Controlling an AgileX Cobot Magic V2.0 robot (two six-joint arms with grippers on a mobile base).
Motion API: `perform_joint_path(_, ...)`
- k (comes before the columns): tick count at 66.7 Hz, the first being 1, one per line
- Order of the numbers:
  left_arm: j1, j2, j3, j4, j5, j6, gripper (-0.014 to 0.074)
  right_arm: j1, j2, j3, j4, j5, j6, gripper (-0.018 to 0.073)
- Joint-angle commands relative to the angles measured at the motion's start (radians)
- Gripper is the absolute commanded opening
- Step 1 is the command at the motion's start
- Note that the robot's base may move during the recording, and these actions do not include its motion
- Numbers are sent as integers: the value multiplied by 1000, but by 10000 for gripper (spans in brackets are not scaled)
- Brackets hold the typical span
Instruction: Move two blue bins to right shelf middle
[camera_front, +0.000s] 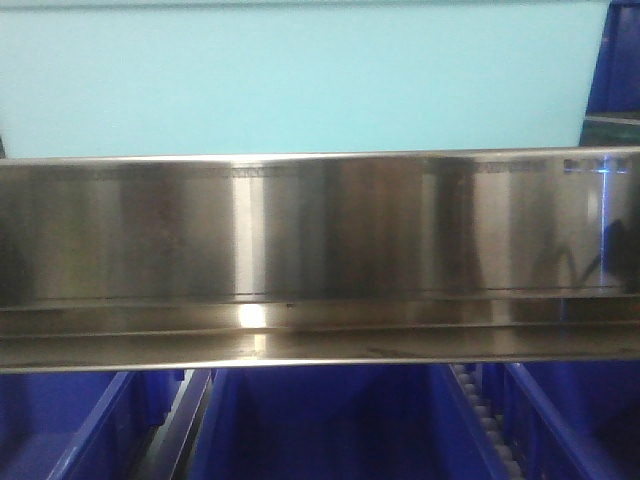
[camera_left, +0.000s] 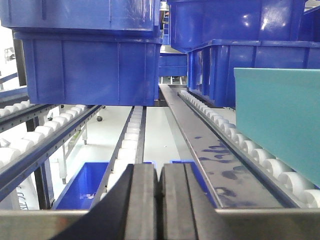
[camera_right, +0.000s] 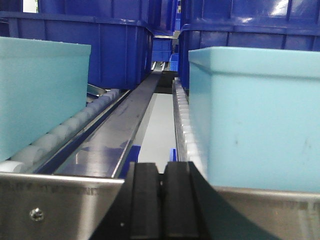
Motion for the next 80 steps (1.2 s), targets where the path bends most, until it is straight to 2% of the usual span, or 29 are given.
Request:
perform_joint_path(1, -6, -4, -2, 0, -14, 0, -111, 0, -4, 2, -8, -15, -1, -165)
perform_joint_path(64, -6, -4, -2, 0, -21, 0, -111, 0, -4, 2, -8, -45, -1, -165)
perform_joint_path(69, -6, -4, -2, -41, -28, 0, -111, 0, -4, 2, -8, -53, -1, -165)
perform_joint_path(73, -6, -4, -36, -72, -1, 0, -111, 0, -4, -34, -8, -46, -1, -165)
perform_joint_path(80, -6, -4, -151, -72, 88, 0, -111, 0, -4, -141, -8, 18, -1, -165)
